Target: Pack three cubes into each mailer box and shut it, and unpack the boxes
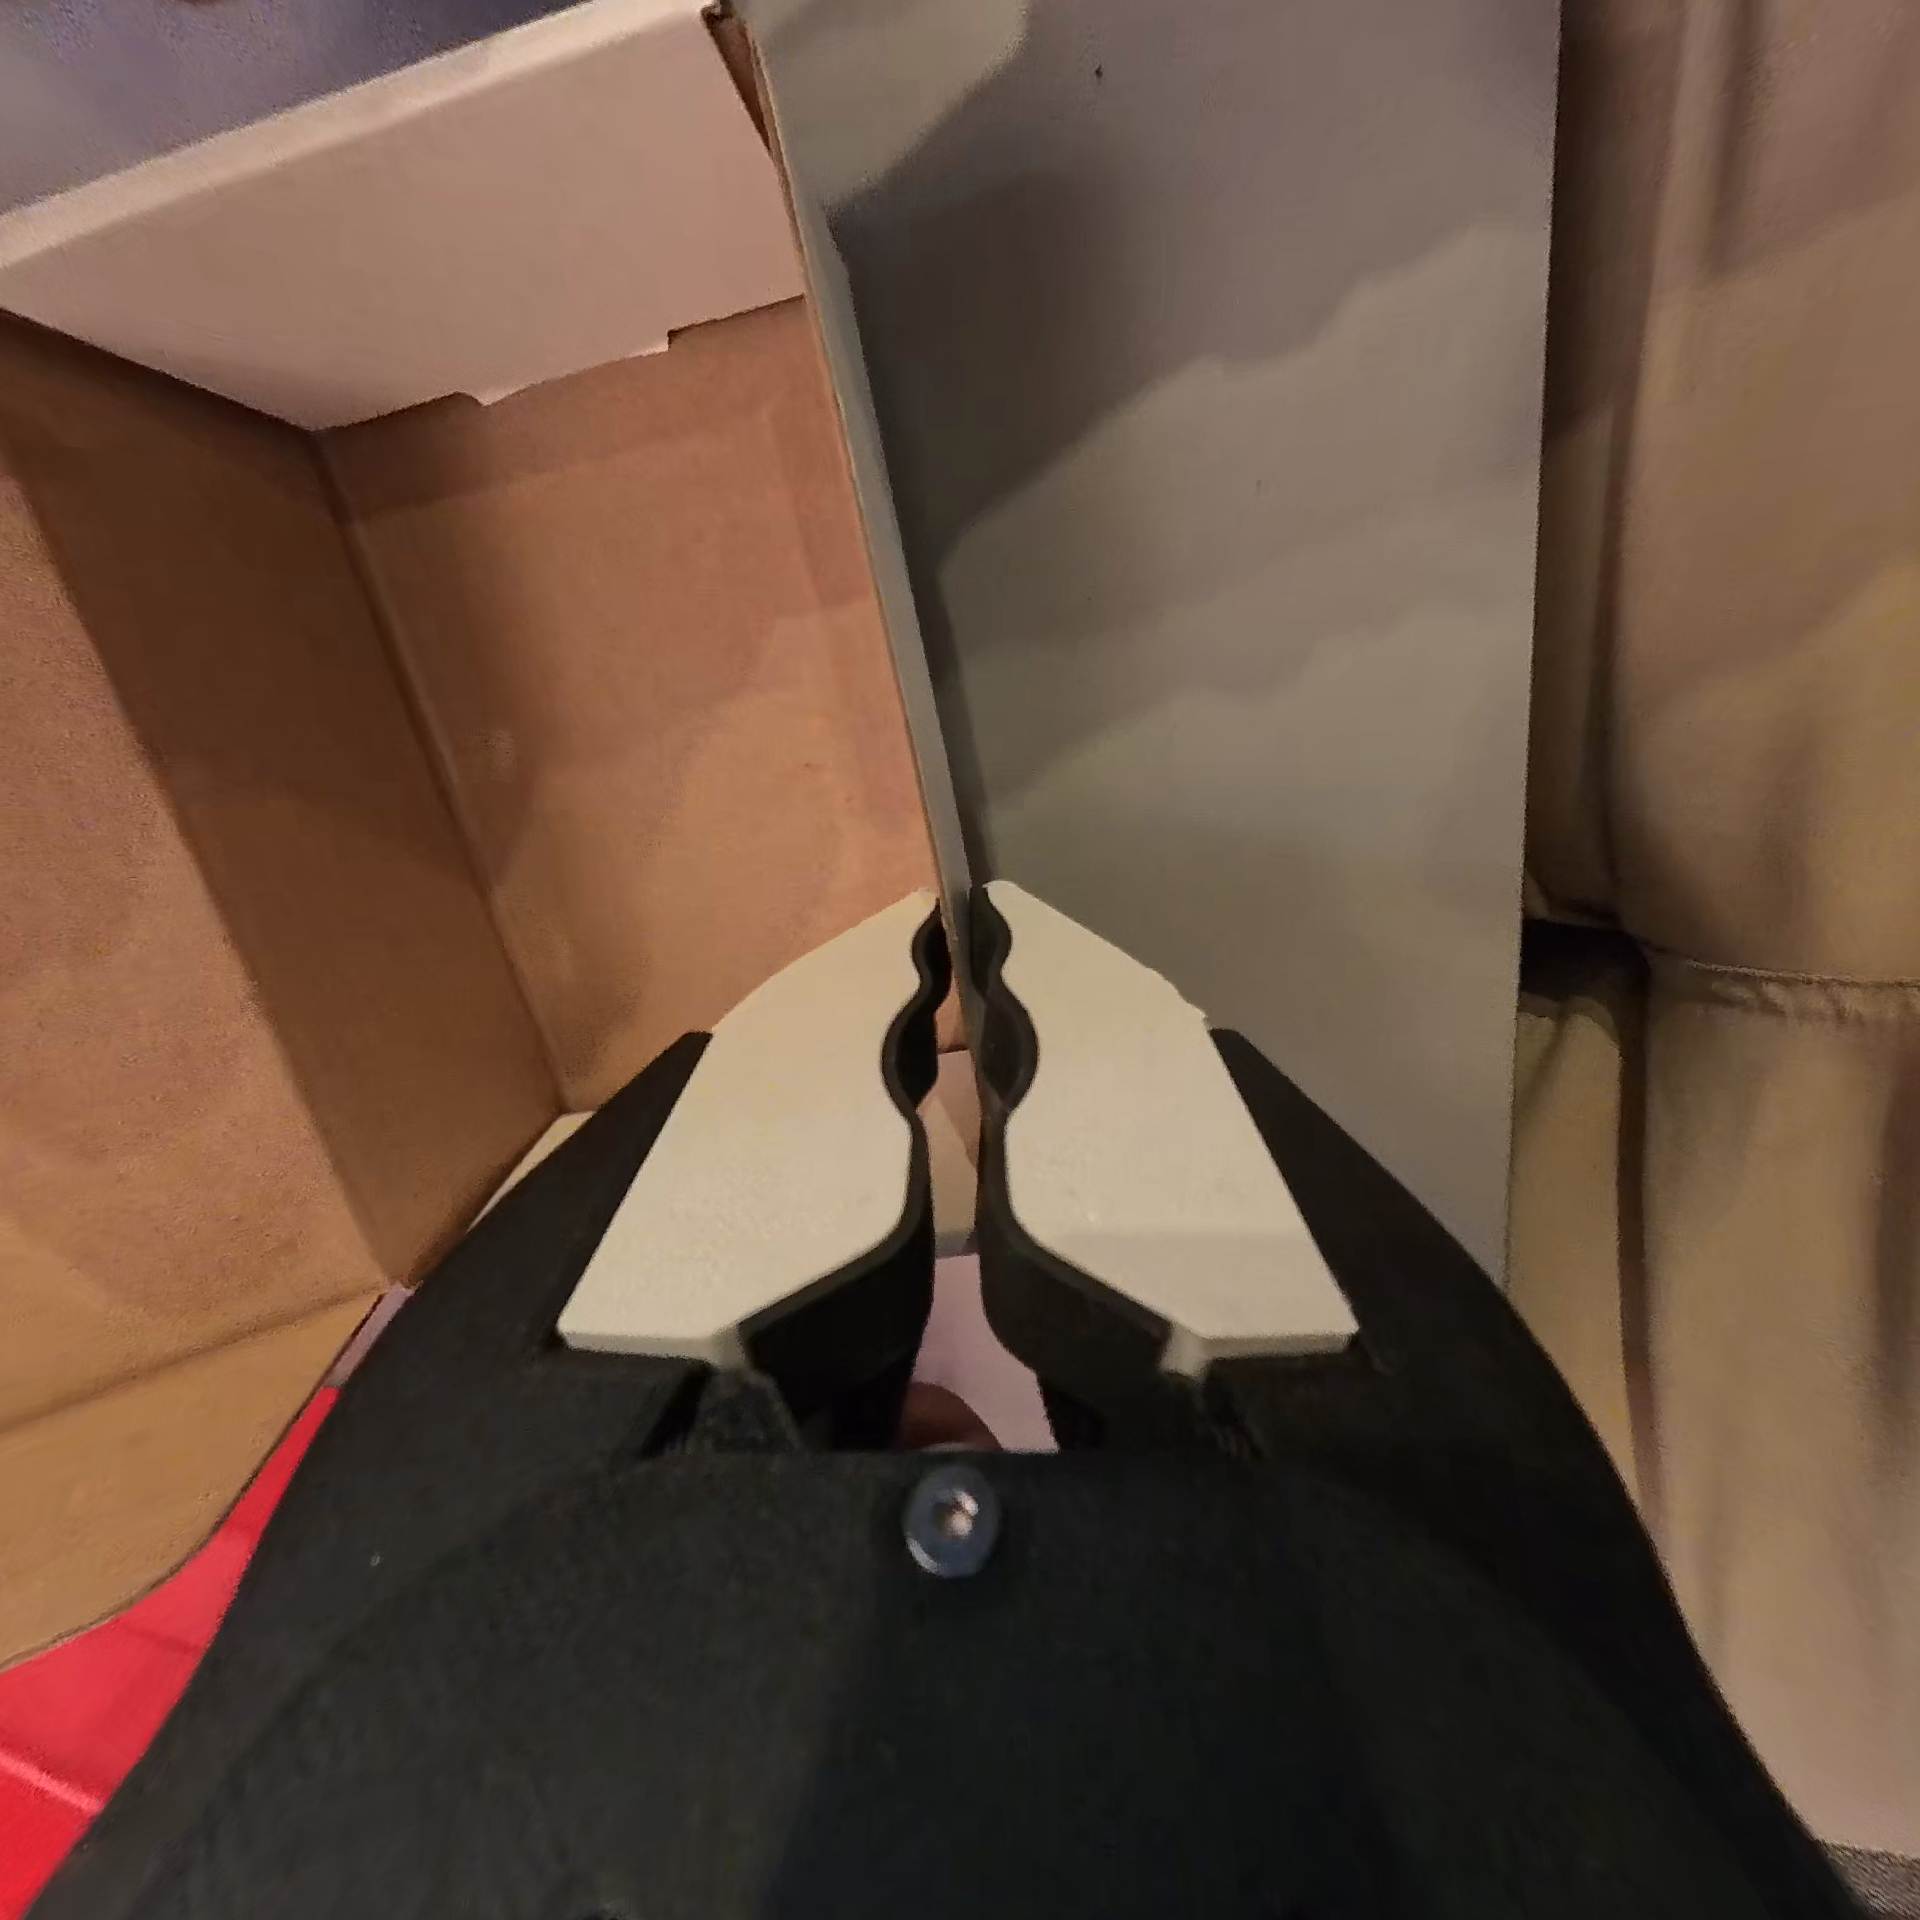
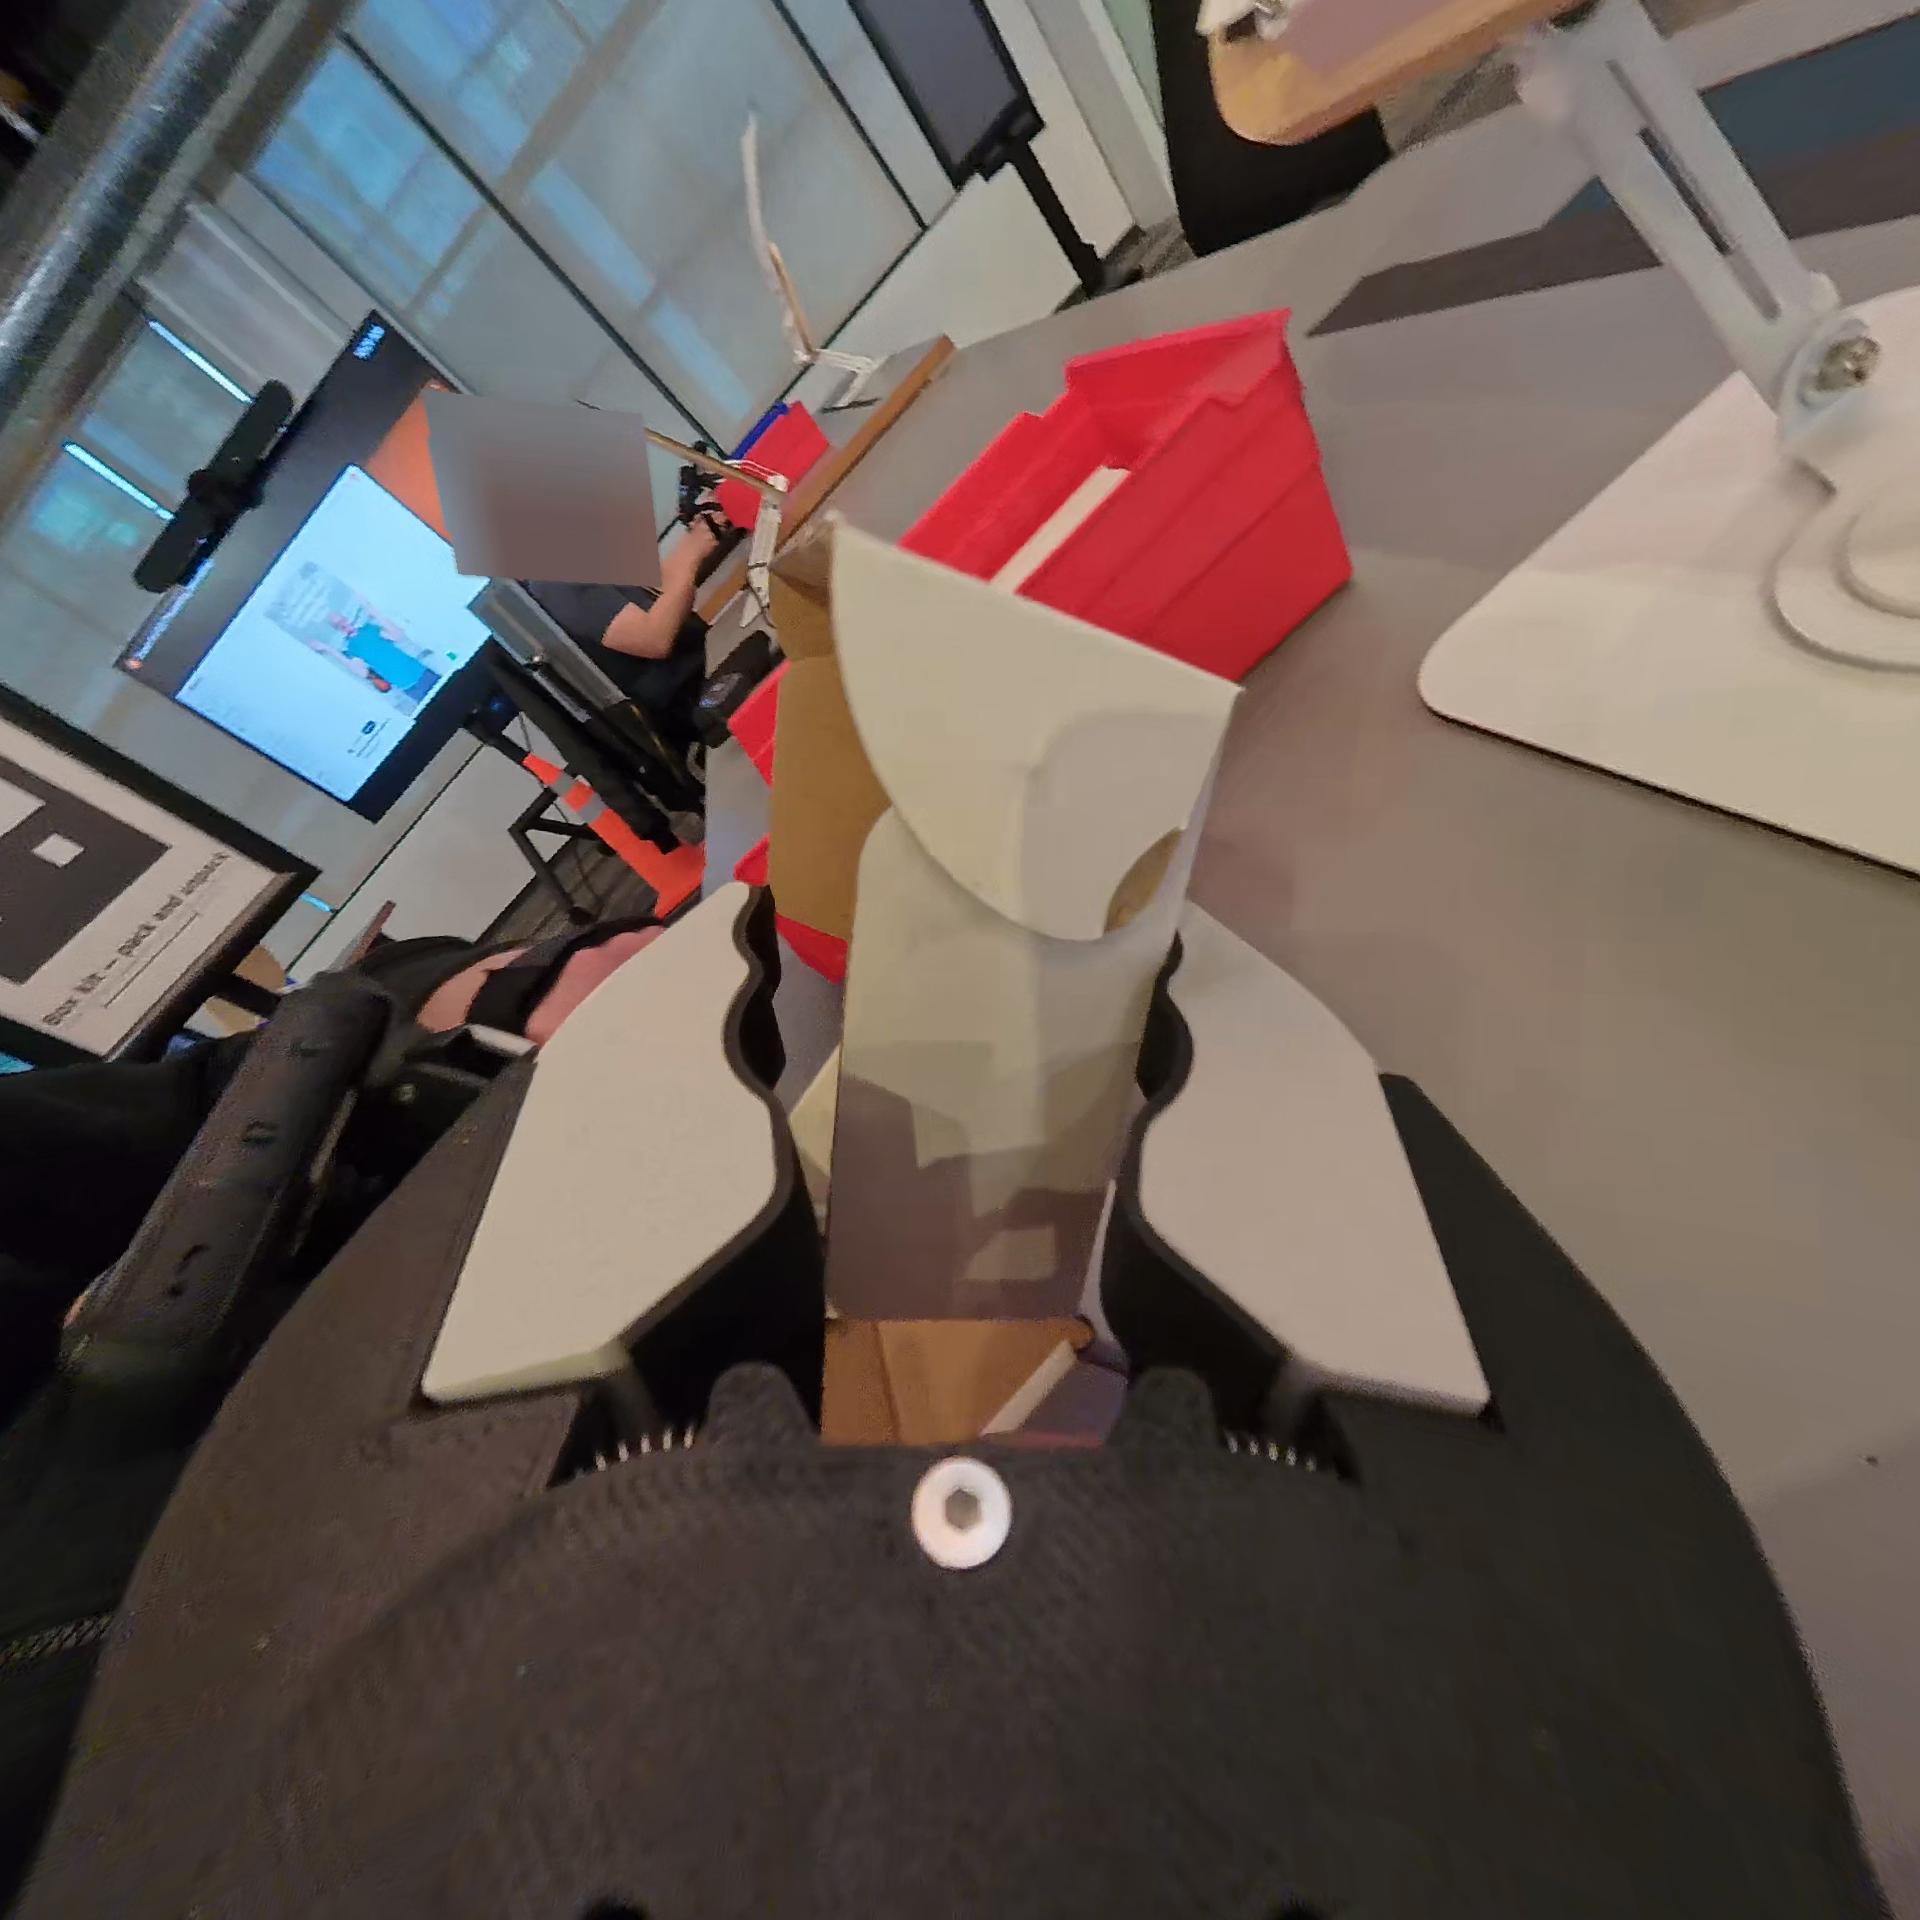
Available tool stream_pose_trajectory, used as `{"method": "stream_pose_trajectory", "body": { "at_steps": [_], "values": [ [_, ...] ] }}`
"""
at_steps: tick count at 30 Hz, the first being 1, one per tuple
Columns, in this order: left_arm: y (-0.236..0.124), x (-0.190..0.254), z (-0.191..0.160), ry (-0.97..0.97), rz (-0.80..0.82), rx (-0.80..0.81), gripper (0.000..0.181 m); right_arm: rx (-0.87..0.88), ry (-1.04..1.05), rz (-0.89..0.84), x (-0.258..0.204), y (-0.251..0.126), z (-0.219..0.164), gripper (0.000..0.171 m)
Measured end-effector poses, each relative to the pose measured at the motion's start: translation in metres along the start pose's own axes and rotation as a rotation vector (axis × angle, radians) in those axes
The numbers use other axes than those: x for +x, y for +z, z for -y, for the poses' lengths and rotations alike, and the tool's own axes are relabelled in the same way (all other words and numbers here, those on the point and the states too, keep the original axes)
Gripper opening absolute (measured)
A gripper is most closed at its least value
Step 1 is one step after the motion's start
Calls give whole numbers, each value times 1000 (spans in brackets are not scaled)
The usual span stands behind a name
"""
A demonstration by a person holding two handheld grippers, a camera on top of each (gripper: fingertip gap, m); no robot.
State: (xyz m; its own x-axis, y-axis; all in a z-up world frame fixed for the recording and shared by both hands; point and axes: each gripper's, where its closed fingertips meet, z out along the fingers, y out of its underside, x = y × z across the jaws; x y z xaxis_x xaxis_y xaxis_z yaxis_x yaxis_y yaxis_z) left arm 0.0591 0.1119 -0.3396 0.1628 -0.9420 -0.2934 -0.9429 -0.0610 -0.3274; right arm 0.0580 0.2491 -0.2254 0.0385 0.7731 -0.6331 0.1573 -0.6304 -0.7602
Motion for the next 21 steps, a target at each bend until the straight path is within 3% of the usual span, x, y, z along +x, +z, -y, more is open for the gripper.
{"method": "stream_pose_trajectory", "body": {
  "at_steps": [1,7,12,18,21],
  "values": [
    [0,-1,-1,-2,0,0,2,-1,-17,15,-5,-1,1,65],
    [0,-5,-6,-1,11,-6,3,-45,-121,20,-25,-8,2,61],
    [-1,-5,-7,1,16,1,4,-54,-81,7,-22,-9,0,57],
    [3,-15,-19,-25,72,-43,22,-84,-73,-7,-14,-12,-9,57],
    [2,-15,-19,-25,63,-43,20,-91,-68,-6,-17,-12,-12,57]
  ]
}}
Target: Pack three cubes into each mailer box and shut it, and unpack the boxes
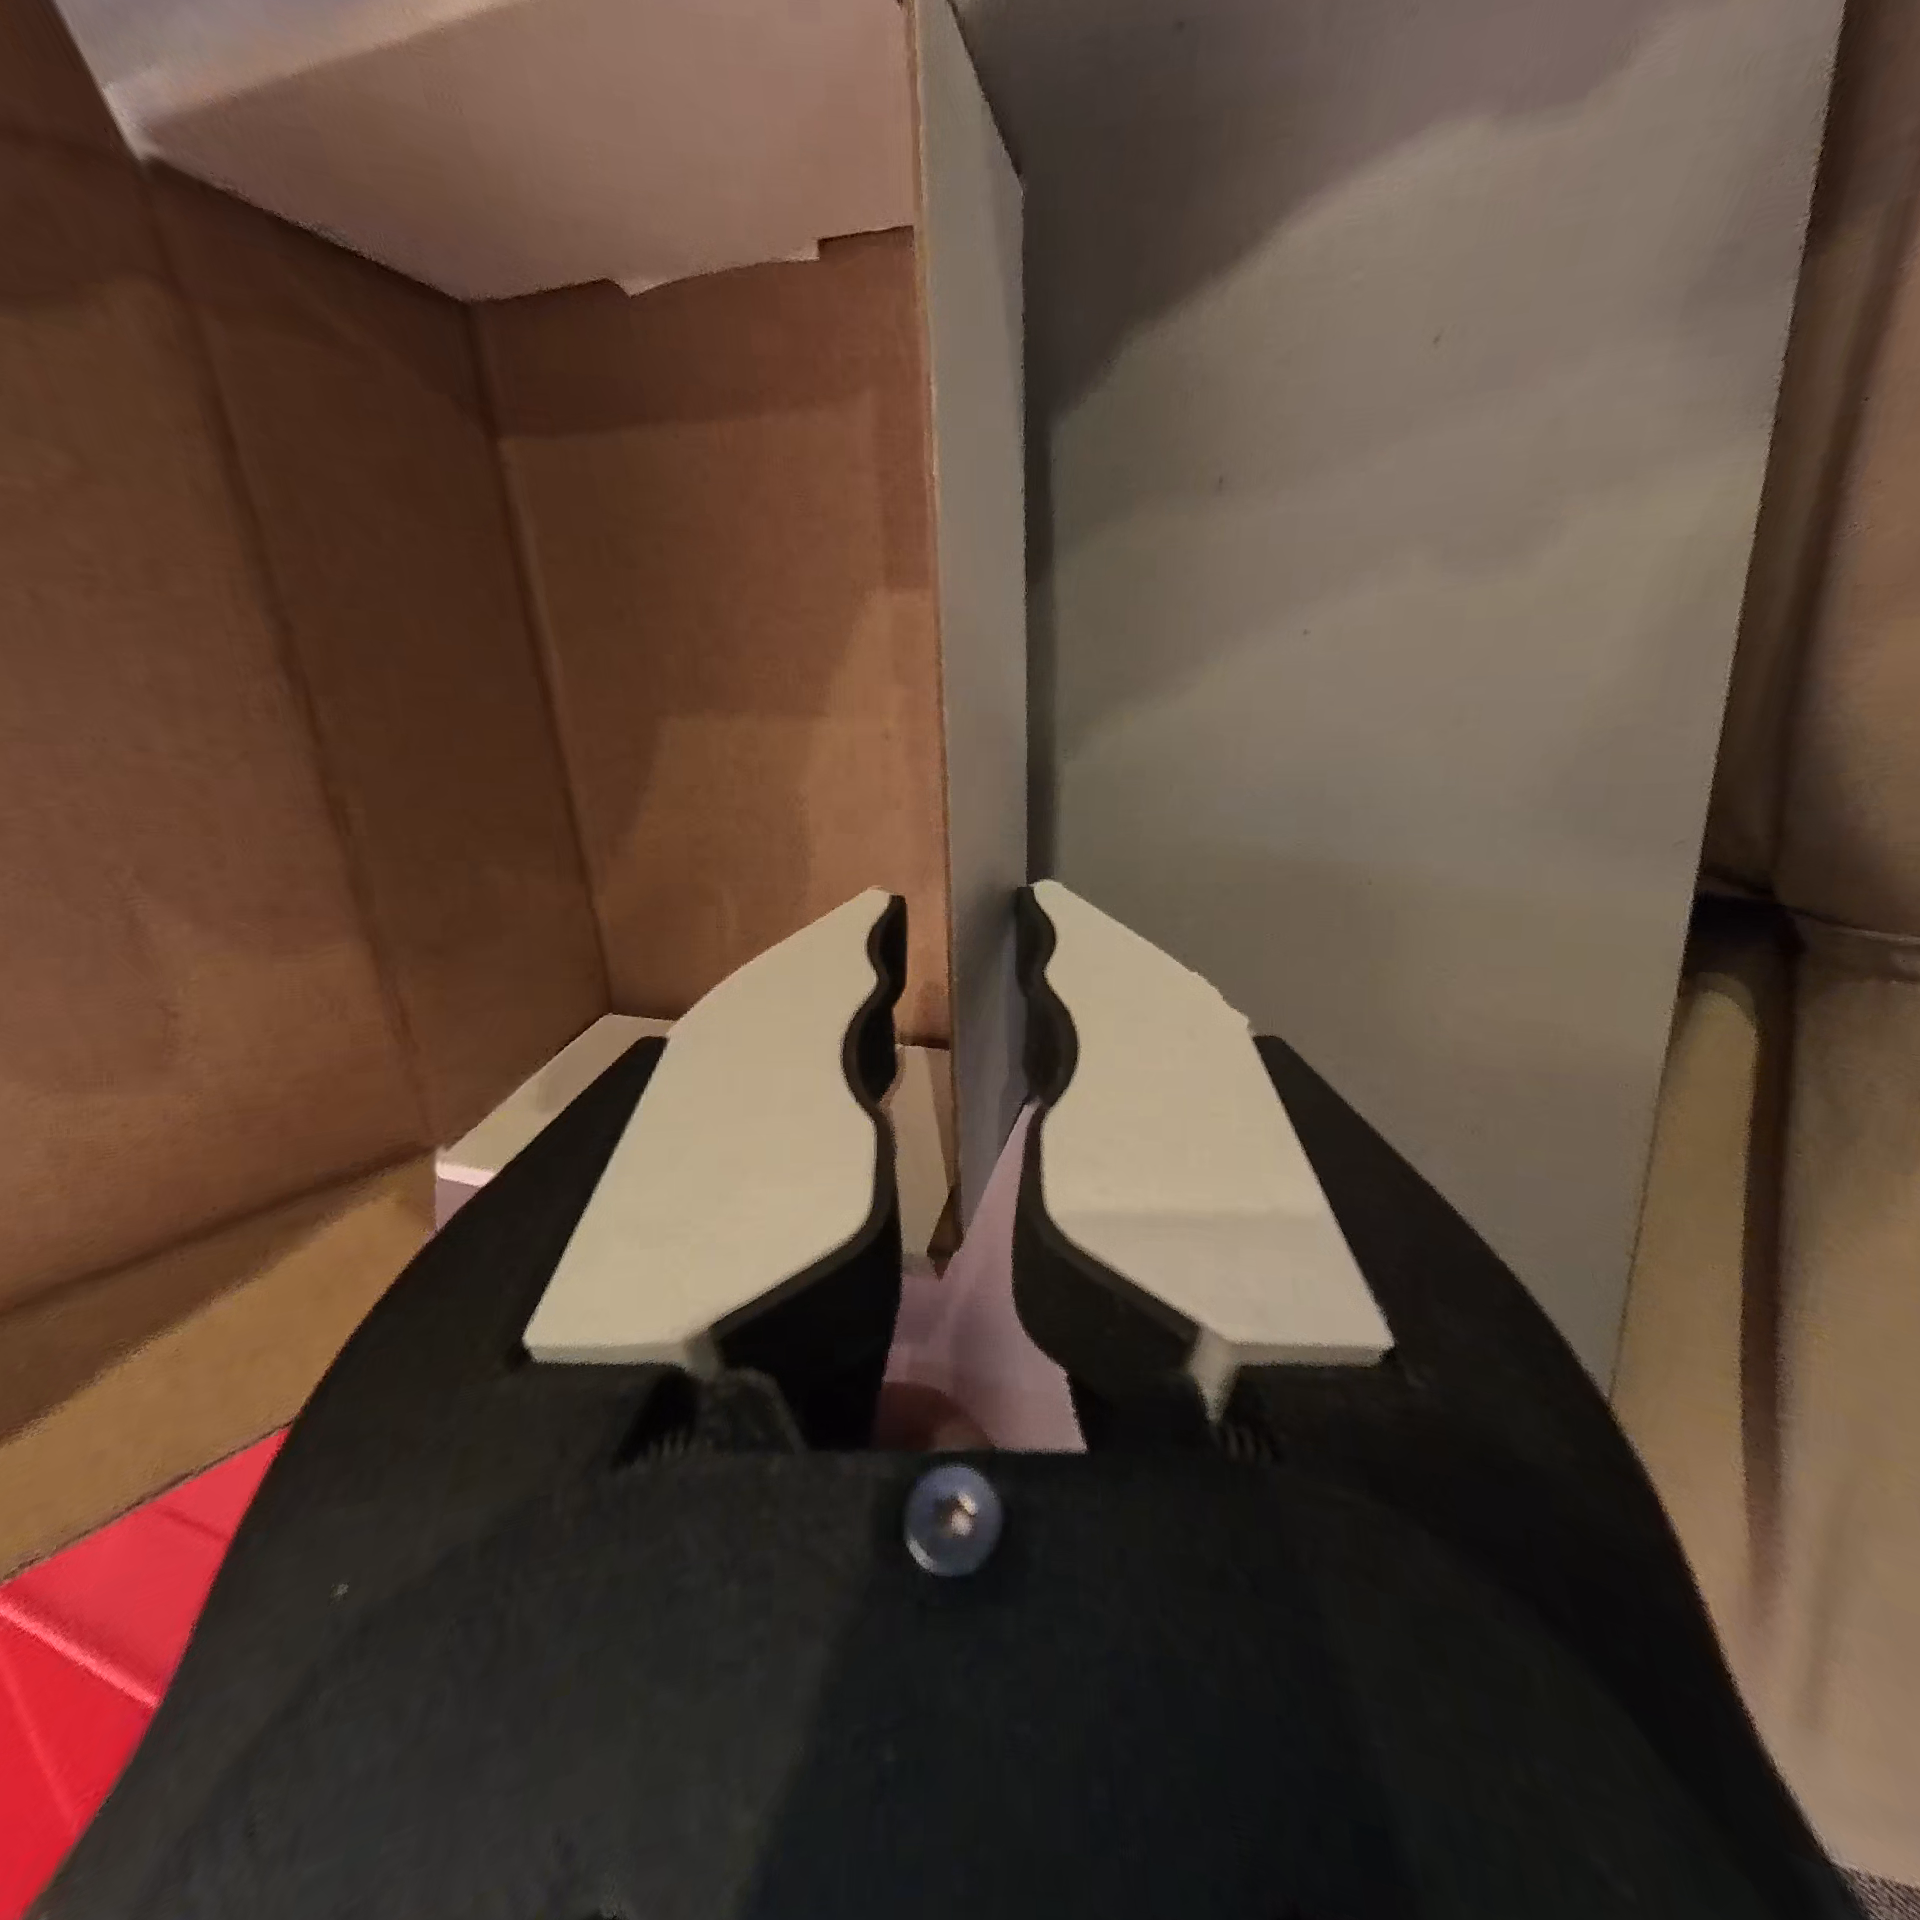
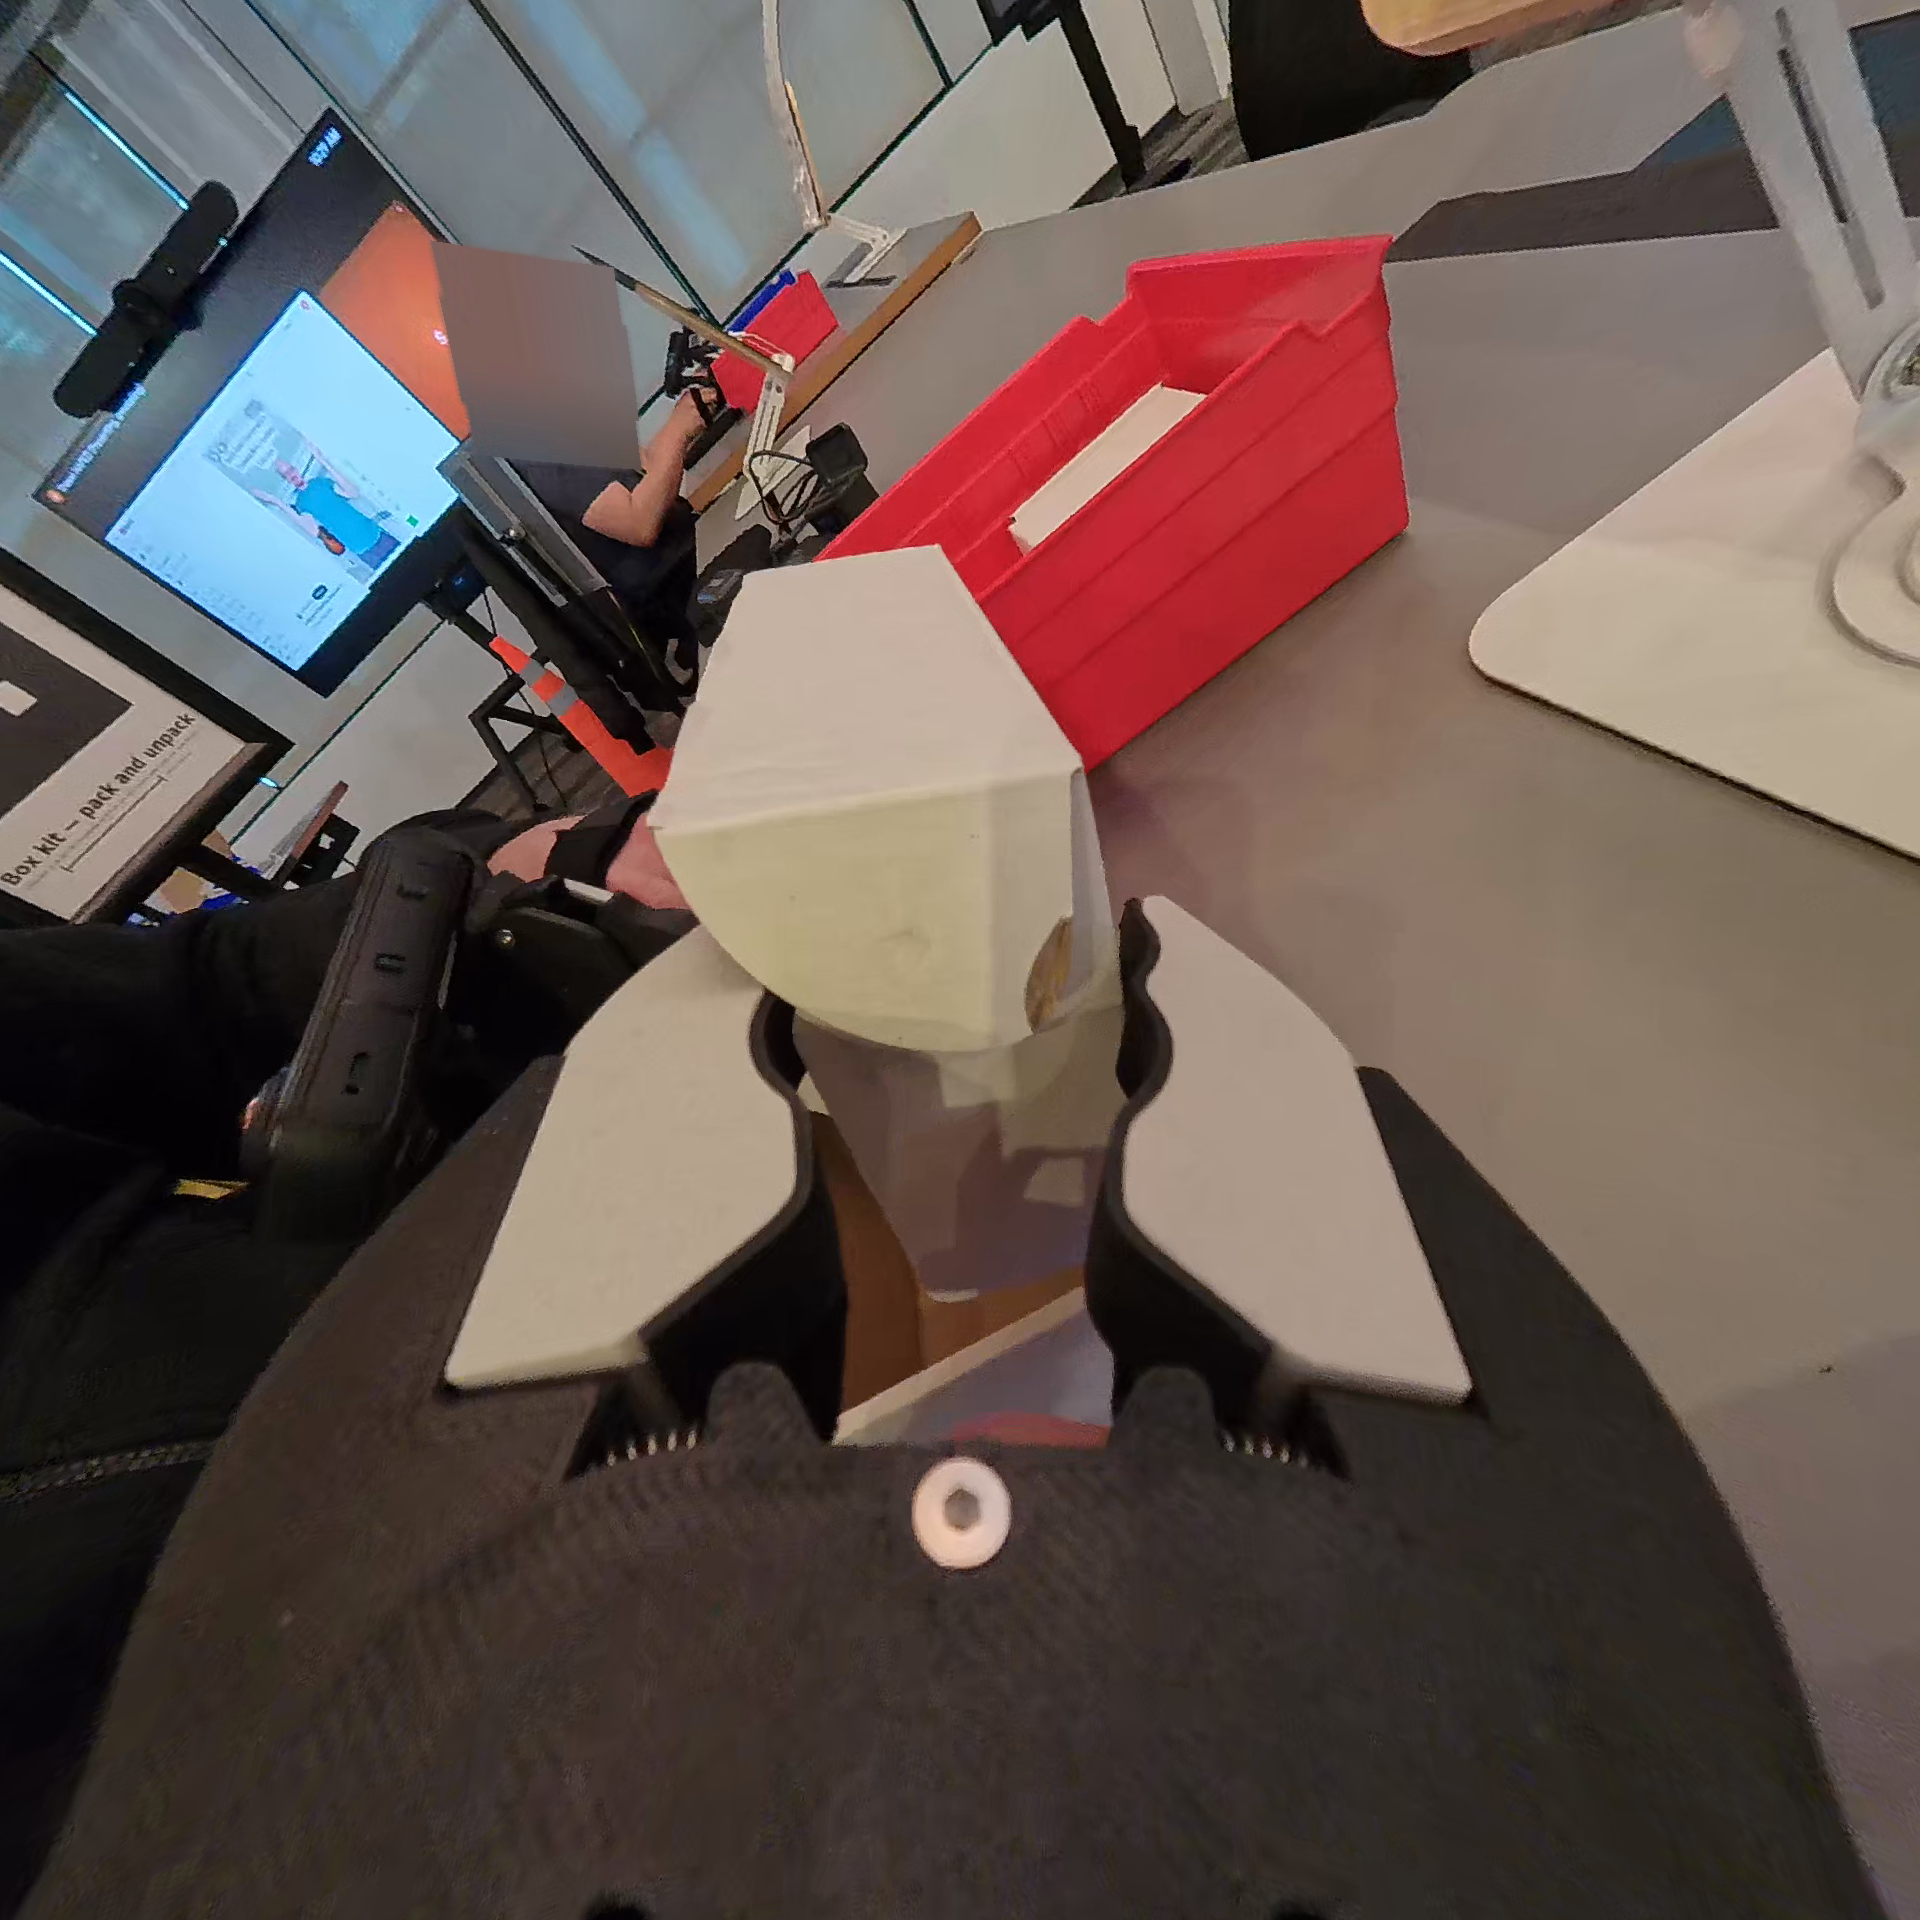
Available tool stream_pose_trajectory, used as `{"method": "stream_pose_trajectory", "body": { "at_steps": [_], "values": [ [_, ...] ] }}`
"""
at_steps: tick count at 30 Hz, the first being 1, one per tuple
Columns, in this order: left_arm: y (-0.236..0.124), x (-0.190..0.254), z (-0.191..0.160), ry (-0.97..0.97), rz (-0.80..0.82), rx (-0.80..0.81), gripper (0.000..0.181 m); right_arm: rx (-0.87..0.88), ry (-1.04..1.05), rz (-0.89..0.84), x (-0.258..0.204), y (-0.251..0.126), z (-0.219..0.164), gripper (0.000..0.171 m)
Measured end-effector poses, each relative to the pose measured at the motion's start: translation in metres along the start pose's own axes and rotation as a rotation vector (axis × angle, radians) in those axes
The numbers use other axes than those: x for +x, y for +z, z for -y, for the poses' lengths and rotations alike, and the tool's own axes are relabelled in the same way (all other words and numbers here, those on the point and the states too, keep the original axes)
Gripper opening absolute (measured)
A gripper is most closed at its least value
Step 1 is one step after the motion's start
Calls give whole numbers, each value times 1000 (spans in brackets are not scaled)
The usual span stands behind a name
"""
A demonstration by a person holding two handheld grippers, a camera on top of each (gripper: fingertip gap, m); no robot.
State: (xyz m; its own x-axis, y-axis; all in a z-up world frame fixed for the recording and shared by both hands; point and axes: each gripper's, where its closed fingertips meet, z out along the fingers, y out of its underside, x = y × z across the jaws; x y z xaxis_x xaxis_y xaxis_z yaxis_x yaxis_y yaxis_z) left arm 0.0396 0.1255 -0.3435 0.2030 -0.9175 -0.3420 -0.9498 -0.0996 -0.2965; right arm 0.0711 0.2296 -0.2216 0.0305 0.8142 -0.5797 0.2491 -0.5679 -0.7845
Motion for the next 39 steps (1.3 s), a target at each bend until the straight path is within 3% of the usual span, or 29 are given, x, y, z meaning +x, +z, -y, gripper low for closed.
{"method": "stream_pose_trajectory", "body": {
  "at_steps": [9,18,26,35,39],
  "values": [
    [1,0,-1,8,11,-16,25,98,79,-118,1,-7,-7,58],
    [2,-3,-4,16,33,-36,26,28,58,-78,-20,-10,-28,86],
    [2,-5,-5,1,44,-33,30,33,55,-99,-25,-17,-35,87],
    [-11,-24,-3,-123,98,47,83,38,63,-126,-15,-19,-38,65],
    [-18,-29,-3,-151,104,70,84,44,53,-138,-13,-18,-38,61]
  ]
}}
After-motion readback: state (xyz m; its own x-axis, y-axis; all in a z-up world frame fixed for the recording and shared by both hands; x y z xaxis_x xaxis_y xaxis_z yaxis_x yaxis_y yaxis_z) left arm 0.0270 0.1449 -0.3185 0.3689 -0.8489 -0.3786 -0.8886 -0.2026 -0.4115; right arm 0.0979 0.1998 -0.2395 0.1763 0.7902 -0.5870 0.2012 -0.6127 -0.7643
